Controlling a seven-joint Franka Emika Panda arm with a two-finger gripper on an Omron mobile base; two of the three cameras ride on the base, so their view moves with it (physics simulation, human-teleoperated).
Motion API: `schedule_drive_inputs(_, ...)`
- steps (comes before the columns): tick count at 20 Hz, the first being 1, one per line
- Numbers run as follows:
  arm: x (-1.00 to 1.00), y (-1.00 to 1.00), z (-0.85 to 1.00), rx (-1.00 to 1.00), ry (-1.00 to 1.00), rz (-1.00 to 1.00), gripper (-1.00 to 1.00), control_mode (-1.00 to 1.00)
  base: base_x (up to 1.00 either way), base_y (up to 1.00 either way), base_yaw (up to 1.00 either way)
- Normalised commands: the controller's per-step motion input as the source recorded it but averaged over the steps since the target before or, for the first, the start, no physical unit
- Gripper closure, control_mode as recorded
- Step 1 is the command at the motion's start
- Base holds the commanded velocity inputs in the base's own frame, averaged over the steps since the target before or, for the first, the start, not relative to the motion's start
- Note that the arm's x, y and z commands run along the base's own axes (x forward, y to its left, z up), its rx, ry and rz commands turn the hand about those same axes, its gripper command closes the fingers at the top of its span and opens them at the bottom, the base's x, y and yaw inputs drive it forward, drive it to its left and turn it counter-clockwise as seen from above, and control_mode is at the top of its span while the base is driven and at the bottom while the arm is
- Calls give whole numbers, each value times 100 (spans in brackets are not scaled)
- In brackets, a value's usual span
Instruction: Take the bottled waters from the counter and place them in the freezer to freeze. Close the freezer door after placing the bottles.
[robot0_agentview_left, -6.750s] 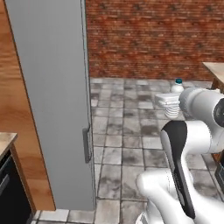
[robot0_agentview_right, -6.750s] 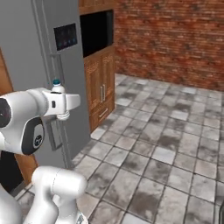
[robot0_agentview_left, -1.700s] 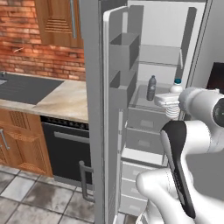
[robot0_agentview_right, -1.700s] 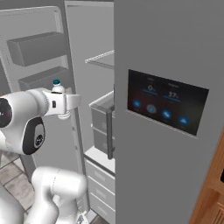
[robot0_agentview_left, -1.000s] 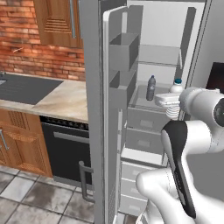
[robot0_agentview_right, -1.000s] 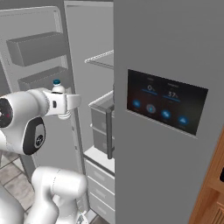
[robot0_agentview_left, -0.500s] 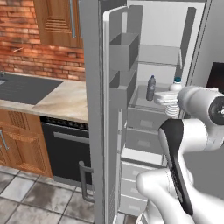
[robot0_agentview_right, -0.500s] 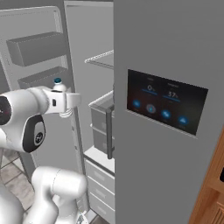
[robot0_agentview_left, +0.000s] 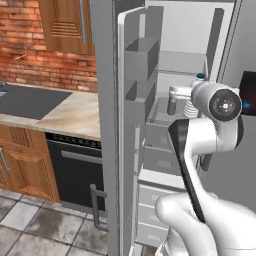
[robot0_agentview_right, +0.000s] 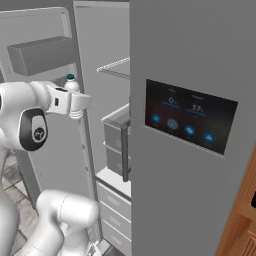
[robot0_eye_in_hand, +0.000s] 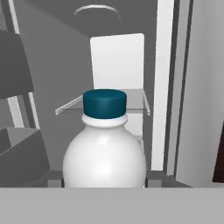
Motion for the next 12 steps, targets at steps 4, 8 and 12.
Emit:
schedule_drive_inputs(4,39,-8,6,8,0,-6,100,-100,0,0,0)
schedule_drive_inputs(8,33,-1,0,1,-3,0,100,-100,0,0,0)
schedule_drive_inputs(12,17,-6,0,0,-2,1,100,-100,0,0,0)
